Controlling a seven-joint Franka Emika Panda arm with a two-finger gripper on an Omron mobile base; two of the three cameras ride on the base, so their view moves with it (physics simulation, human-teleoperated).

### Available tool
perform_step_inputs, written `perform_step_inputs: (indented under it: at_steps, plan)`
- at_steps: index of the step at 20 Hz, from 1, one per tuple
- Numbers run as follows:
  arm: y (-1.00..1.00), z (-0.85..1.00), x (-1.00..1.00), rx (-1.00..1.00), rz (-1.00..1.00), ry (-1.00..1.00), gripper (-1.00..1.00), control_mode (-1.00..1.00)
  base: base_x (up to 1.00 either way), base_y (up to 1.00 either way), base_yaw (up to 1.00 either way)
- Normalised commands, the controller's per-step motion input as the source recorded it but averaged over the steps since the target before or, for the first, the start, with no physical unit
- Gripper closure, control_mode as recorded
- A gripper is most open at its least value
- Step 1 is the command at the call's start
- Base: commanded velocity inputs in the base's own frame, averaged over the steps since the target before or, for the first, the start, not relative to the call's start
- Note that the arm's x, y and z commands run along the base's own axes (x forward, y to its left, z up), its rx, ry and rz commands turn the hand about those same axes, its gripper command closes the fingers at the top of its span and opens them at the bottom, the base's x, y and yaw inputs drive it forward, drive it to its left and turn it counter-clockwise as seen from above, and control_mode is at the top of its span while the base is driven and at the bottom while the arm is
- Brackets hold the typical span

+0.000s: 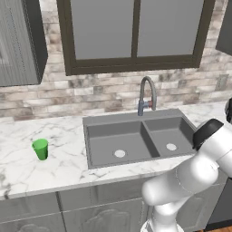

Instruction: Place the cup in the left basin and the cup in the right basin of the sink.

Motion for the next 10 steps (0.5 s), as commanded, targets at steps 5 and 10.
perform_step_inputs:
  at_steps: [5,10]
  plan:
    - [-0.18,0.0,-0.15,-0.01,0.0,-0.01,-1.0,-1.0,0.0,0.0,0.0]
    - [-0.16,0.0,-0.14,0.0,0.0,-0.01,-1.0,-1.0,0.0,0.0,0.0]
